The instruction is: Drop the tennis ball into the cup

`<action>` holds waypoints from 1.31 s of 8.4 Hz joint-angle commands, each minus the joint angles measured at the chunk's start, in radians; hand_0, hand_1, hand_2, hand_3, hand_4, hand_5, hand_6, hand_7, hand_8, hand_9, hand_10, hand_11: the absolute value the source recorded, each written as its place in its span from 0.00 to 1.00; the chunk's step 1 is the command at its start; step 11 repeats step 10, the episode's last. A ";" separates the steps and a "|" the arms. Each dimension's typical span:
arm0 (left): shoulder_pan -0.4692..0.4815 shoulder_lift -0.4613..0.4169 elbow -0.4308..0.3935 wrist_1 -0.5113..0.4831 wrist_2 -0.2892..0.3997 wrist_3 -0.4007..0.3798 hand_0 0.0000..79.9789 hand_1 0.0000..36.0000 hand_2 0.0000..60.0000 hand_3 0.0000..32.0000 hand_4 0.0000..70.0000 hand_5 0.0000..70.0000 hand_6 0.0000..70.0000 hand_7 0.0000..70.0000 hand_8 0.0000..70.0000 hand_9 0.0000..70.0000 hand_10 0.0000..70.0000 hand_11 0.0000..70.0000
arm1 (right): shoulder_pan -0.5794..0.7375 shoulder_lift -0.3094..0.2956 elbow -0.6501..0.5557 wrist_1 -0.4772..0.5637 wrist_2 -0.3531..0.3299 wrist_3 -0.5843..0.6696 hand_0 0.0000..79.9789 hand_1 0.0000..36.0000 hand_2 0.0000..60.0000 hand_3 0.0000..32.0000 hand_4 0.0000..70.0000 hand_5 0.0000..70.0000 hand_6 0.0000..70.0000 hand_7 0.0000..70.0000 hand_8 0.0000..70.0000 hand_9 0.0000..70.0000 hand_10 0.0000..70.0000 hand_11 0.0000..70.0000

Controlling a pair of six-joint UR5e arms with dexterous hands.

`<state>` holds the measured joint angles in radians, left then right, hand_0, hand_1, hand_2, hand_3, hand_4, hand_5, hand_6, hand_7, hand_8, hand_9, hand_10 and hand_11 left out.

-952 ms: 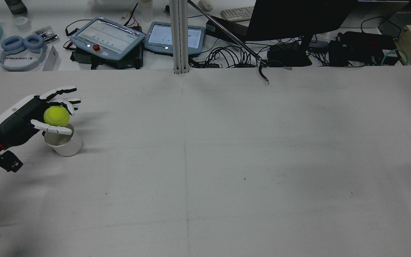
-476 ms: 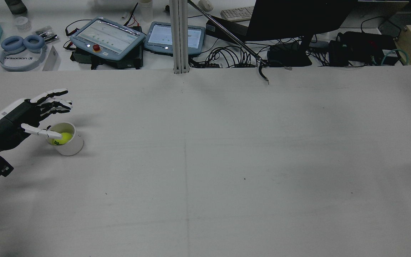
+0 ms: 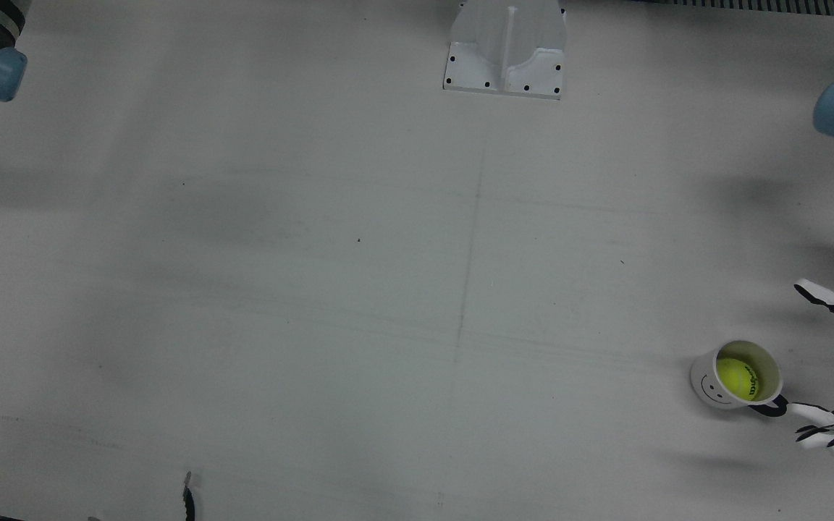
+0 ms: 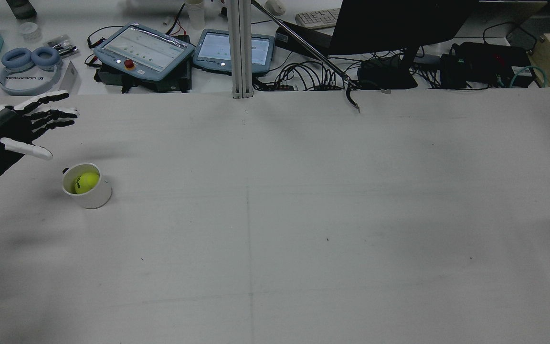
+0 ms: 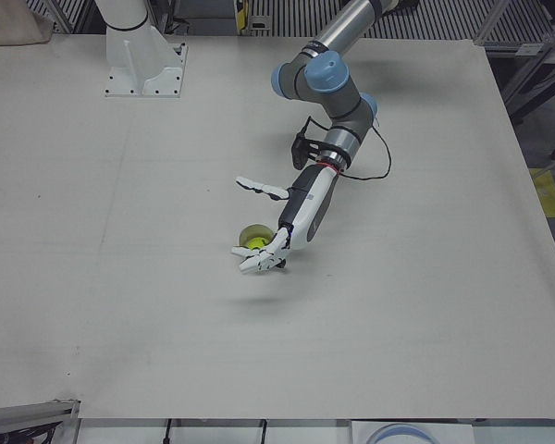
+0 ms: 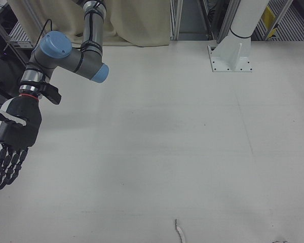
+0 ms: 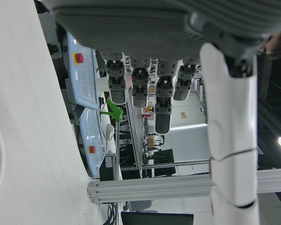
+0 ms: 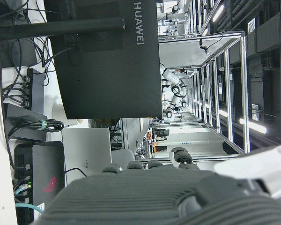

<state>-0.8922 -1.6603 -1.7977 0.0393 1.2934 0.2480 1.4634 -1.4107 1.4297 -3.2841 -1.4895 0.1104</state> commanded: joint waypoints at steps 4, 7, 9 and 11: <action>-0.376 -0.033 -0.126 0.114 0.142 -0.032 0.80 0.70 0.08 0.00 0.24 0.23 0.60 0.32 0.22 0.22 0.25 0.40 | 0.000 -0.001 0.000 0.001 0.000 0.000 0.00 0.00 0.00 0.00 0.00 0.00 0.00 0.00 0.00 0.00 0.00 0.00; -0.427 -0.036 -0.141 0.125 0.172 -0.030 0.88 0.75 0.07 0.00 0.26 0.23 0.58 0.36 0.22 0.24 0.24 0.39 | 0.000 -0.001 0.000 0.000 0.000 0.000 0.00 0.00 0.00 0.00 0.00 0.00 0.00 0.00 0.00 0.00 0.00 0.00; -0.421 -0.030 -0.137 0.125 0.175 -0.032 0.90 0.76 0.05 0.00 0.26 0.22 0.55 0.37 0.22 0.24 0.23 0.38 | 0.000 0.001 0.000 0.001 0.000 0.000 0.00 0.00 0.00 0.00 0.00 0.00 0.00 0.00 0.00 0.00 0.00 0.00; -0.421 -0.029 -0.140 0.125 0.175 -0.032 0.88 0.75 0.05 0.00 0.25 0.22 0.52 0.37 0.22 0.24 0.23 0.38 | 0.000 -0.001 0.000 0.000 0.000 0.000 0.00 0.00 0.00 0.00 0.00 0.00 0.00 0.00 0.00 0.00 0.00 0.00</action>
